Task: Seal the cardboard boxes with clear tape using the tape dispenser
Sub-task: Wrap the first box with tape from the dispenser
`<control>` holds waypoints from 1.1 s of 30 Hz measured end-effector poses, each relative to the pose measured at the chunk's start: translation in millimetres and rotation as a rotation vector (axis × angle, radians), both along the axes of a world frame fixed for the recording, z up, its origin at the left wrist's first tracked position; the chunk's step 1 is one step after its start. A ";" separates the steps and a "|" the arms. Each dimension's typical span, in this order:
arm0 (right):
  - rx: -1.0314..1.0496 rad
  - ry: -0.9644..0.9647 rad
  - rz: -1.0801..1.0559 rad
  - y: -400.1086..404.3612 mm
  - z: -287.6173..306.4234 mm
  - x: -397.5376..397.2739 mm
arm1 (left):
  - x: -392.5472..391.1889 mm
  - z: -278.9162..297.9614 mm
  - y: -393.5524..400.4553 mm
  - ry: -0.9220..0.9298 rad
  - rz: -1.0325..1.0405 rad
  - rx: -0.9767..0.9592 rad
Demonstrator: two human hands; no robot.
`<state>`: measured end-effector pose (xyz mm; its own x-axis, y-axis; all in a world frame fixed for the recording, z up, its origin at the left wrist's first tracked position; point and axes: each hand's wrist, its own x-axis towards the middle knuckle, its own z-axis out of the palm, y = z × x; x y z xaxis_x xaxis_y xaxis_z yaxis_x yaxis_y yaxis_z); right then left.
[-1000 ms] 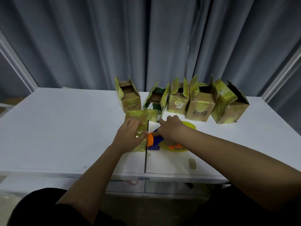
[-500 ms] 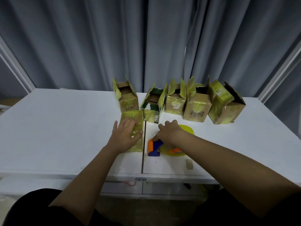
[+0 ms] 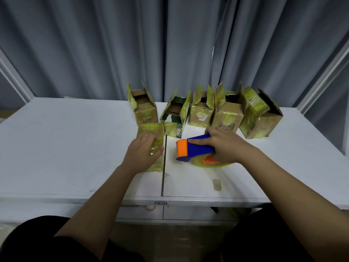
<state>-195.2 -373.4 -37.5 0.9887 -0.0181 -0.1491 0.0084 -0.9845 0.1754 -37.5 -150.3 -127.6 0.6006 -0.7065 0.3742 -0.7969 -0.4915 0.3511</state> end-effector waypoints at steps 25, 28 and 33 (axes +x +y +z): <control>0.077 -0.557 -0.109 36.8 -98.2 -7.1 | 4.0 6.2 1.0 0.473 -0.011 -0.104; 0.568 -0.602 -0.087 64.8 -78.1 11.2 | 7.0 2.6 4.1 0.477 -0.042 -0.127; 1.053 -0.482 -0.164 113.1 -81.9 38.8 | 9.7 1.1 8.2 0.666 -0.027 -0.324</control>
